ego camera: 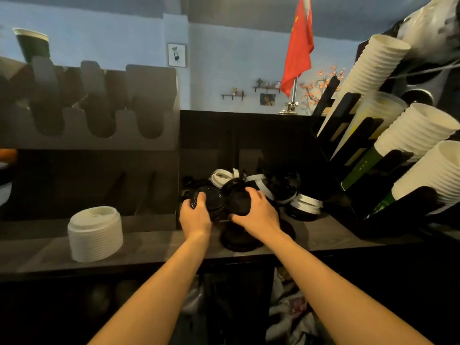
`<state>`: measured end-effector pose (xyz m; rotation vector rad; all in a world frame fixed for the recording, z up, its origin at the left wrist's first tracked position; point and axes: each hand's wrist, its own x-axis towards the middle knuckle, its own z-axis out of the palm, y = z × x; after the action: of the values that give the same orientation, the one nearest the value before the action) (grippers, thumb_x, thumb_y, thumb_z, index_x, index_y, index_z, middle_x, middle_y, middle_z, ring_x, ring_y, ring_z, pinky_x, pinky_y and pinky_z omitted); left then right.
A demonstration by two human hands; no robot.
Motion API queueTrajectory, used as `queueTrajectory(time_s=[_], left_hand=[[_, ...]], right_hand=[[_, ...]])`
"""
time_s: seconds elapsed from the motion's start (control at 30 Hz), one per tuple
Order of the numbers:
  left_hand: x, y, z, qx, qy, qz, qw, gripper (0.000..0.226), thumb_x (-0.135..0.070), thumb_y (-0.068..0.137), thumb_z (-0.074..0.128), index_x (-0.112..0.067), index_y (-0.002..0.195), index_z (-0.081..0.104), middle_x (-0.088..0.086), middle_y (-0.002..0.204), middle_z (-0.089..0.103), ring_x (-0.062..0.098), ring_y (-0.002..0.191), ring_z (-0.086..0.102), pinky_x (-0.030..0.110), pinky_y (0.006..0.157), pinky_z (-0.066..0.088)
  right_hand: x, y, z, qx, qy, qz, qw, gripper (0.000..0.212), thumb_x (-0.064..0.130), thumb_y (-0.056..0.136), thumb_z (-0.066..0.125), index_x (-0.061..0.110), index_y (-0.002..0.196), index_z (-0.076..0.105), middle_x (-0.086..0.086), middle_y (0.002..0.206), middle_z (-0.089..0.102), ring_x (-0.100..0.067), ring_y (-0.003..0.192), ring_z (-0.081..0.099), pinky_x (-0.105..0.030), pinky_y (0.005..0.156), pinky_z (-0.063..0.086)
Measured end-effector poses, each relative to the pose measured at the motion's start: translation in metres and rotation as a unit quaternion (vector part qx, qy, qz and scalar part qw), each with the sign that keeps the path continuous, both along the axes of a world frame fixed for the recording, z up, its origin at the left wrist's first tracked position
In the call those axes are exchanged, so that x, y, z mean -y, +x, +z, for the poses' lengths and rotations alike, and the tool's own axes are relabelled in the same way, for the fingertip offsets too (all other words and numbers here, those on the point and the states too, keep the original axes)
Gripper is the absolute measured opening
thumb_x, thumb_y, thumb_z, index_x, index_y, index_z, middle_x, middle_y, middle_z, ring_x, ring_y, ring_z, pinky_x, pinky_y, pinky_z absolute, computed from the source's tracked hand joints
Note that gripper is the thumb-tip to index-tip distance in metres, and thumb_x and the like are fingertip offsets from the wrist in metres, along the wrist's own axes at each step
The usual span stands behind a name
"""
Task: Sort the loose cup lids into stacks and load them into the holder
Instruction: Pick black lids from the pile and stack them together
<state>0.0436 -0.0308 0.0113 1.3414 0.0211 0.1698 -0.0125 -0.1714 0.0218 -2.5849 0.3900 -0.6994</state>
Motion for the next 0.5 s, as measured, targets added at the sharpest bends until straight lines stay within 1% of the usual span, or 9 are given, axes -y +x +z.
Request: queueTrajectory(time_s=[0.03, 0.1, 0.17, 0.23, 0.27, 0.33, 0.43, 0.5], left_hand=[[0.000, 0.001, 0.000, 0.001, -0.001, 0.002, 1.000, 0.032, -0.042, 0.099, 0.060, -0.012, 0.108, 0.066, 0.004, 0.104, 0.067, 0.023, 0.098, 0.066, 0.053, 0.093, 0.056], [0.001, 0.003, -0.002, -0.001, 0.002, -0.003, 1.000, 0.028, -0.041, 0.099, 0.060, -0.013, 0.104, 0.064, 0.002, 0.101, 0.066, 0.021, 0.095, 0.065, 0.051, 0.092, 0.057], [0.001, 0.003, -0.003, 0.000, 0.003, -0.009, 1.000, 0.025, -0.040, 0.100, 0.059, -0.016, 0.106, 0.062, 0.001, 0.104, 0.065, 0.020, 0.098, 0.064, 0.047, 0.094, 0.057], [0.002, 0.005, -0.005, 0.012, 0.012, -0.015, 1.000, 0.026, -0.038, 0.100, 0.060, -0.015, 0.111, 0.064, 0.003, 0.109, 0.066, 0.020, 0.102, 0.064, 0.040, 0.094, 0.054], [0.002, 0.005, -0.006, 0.021, 0.017, -0.017, 0.999, 0.025, -0.036, 0.100, 0.060, -0.014, 0.110, 0.065, 0.004, 0.109, 0.067, 0.020, 0.103, 0.064, 0.036, 0.091, 0.051], [0.003, 0.005, -0.007, 0.034, 0.026, -0.022, 0.999, 0.022, -0.034, 0.100, 0.060, -0.014, 0.107, 0.066, 0.004, 0.107, 0.068, 0.020, 0.102, 0.063, 0.033, 0.087, 0.047], [0.003, 0.005, -0.008, 0.034, 0.032, -0.020, 0.999, 0.023, -0.034, 0.100, 0.060, -0.014, 0.108, 0.065, 0.004, 0.106, 0.067, 0.019, 0.102, 0.062, 0.032, 0.084, 0.043], [0.002, 0.004, -0.007, 0.033, 0.028, -0.010, 0.999, 0.023, -0.033, 0.101, 0.059, -0.012, 0.109, 0.065, 0.003, 0.104, 0.066, 0.019, 0.101, 0.062, 0.029, 0.080, 0.042]], right_hand=[[0.002, -0.003, 0.000, 0.008, 0.001, 0.004, 1.000, 0.094, 0.050, 0.078, 0.076, 0.023, 0.153, 0.027, 0.000, 0.151, 0.036, -0.025, 0.132, 0.046, -0.038, 0.098, 0.045], [0.006, -0.008, -0.002, 0.026, 0.004, 0.009, 1.000, 0.096, 0.048, 0.079, 0.077, 0.019, 0.155, 0.025, 0.001, 0.153, 0.031, -0.023, 0.135, 0.043, -0.037, 0.101, 0.044], [0.008, -0.012, -0.004, 0.053, 0.006, 0.014, 0.998, 0.096, 0.047, 0.080, 0.078, 0.016, 0.155, 0.028, 0.003, 0.150, 0.030, -0.021, 0.134, 0.043, -0.036, 0.104, 0.044], [0.008, -0.016, -0.006, 0.083, 0.008, 0.022, 0.996, 0.093, 0.046, 0.079, 0.080, 0.016, 0.153, 0.032, 0.004, 0.146, 0.032, -0.019, 0.132, 0.044, -0.034, 0.104, 0.044], [0.008, -0.016, -0.006, 0.096, 0.011, 0.027, 0.995, 0.092, 0.045, 0.078, 0.081, 0.016, 0.151, 0.034, 0.004, 0.145, 0.032, -0.018, 0.130, 0.045, -0.033, 0.103, 0.045], [0.007, -0.018, -0.007, 0.115, 0.017, 0.033, 0.993, 0.089, 0.045, 0.076, 0.083, 0.018, 0.147, 0.036, 0.004, 0.144, 0.033, -0.018, 0.129, 0.045, -0.033, 0.101, 0.046], [0.005, -0.018, -0.008, 0.118, 0.010, 0.024, 0.993, 0.089, 0.051, 0.076, 0.080, 0.021, 0.145, 0.033, 0.004, 0.144, 0.035, -0.018, 0.131, 0.043, -0.035, 0.103, 0.046], [0.006, -0.018, -0.007, 0.100, 0.003, 0.006, 0.995, 0.091, 0.058, 0.078, 0.075, 0.023, 0.148, 0.028, 0.002, 0.145, 0.034, -0.020, 0.132, 0.042, -0.038, 0.102, 0.046]])
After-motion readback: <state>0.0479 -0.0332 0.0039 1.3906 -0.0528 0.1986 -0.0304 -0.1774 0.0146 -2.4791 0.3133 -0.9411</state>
